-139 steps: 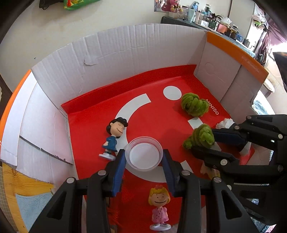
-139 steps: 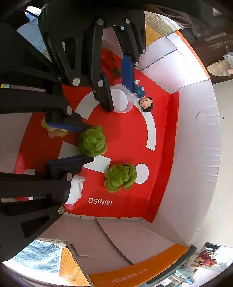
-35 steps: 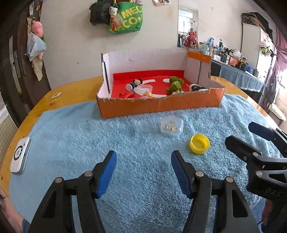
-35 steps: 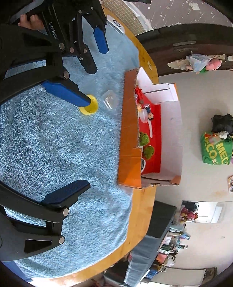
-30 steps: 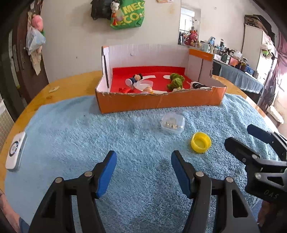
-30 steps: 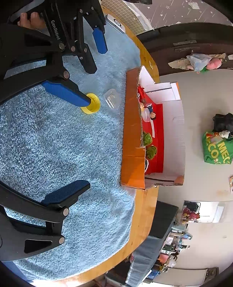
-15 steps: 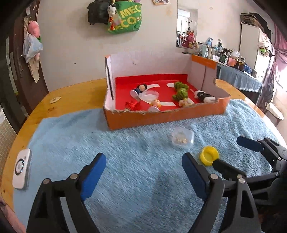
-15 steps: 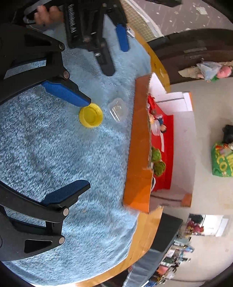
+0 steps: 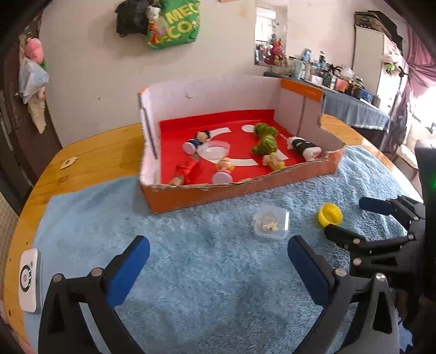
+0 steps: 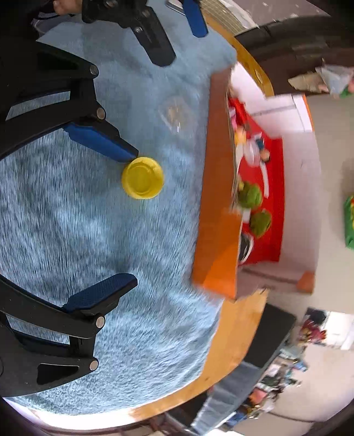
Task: Organize objects
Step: 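Lower both open tools toward the clear container and yellow lid on the towel, then grasp the clear container with the left tool while the right tool grasps the yellow lid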
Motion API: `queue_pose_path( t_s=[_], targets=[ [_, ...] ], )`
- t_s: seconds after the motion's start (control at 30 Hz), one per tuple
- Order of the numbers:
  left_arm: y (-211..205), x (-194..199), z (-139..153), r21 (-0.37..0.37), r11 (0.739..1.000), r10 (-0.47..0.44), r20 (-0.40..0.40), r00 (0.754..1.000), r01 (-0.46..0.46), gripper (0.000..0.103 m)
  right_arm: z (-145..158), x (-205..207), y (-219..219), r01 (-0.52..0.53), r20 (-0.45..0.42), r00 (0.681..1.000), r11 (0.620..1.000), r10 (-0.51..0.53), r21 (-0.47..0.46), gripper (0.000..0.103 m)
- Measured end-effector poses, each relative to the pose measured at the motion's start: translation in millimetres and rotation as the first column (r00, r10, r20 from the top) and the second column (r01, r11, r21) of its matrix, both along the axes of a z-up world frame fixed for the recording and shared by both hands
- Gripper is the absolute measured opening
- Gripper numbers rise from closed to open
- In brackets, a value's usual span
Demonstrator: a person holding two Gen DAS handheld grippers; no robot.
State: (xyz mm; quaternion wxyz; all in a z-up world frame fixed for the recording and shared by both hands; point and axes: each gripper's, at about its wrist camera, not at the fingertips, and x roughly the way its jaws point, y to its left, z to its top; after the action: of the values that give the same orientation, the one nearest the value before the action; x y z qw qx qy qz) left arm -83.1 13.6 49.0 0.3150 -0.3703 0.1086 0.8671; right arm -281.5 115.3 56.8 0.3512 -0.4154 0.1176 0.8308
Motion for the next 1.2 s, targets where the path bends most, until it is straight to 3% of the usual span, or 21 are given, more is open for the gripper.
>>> queue_pose_path(
  t_s=[0.23, 0.57, 0.73, 0.8, 0.97, 1.2],
  targets=[
    [27, -4, -9, -0.041, 0.998, -0.053, 0.035, 0.998, 0.055, 0.103, 4, 1, 5, -0.089, 0.034, 0.995, 0.996, 0.09, -0.018, 0.084],
    [41, -22, -20, -0.06, 0.995, -0.068, 0.127, 0.99, 0.076, 0.103, 5, -5, 12, -0.138, 0.037, 0.99, 0.99, 0.139, -0.033, 0.084],
    [43, -26, -23, -0.041, 0.994, -0.093, 0.163, 0.982, 0.101, 0.095, 4, -7, 14, -0.138, 0.026, 0.99, 0.99, 0.139, -0.027, 0.084],
    [45, -26, -24, -0.043, 0.993, -0.099, 0.168, 0.981, 0.108, 0.086, 4, -7, 14, -0.144, 0.025, 0.989, 0.989, 0.144, -0.029, 0.083],
    [49, -23, -24, -0.041, 0.99, -0.125, 0.159, 0.979, 0.133, 0.077, 5, -12, 5, -0.19, 0.03, 0.981, 0.982, 0.19, -0.009, 0.069],
    [51, -20, -23, -0.058, 0.988, -0.133, 0.126, 0.983, 0.142, 0.047, 6, -15, -5, -0.247, 0.014, 0.969, 0.969, 0.247, -0.004, 0.037]
  ],
)
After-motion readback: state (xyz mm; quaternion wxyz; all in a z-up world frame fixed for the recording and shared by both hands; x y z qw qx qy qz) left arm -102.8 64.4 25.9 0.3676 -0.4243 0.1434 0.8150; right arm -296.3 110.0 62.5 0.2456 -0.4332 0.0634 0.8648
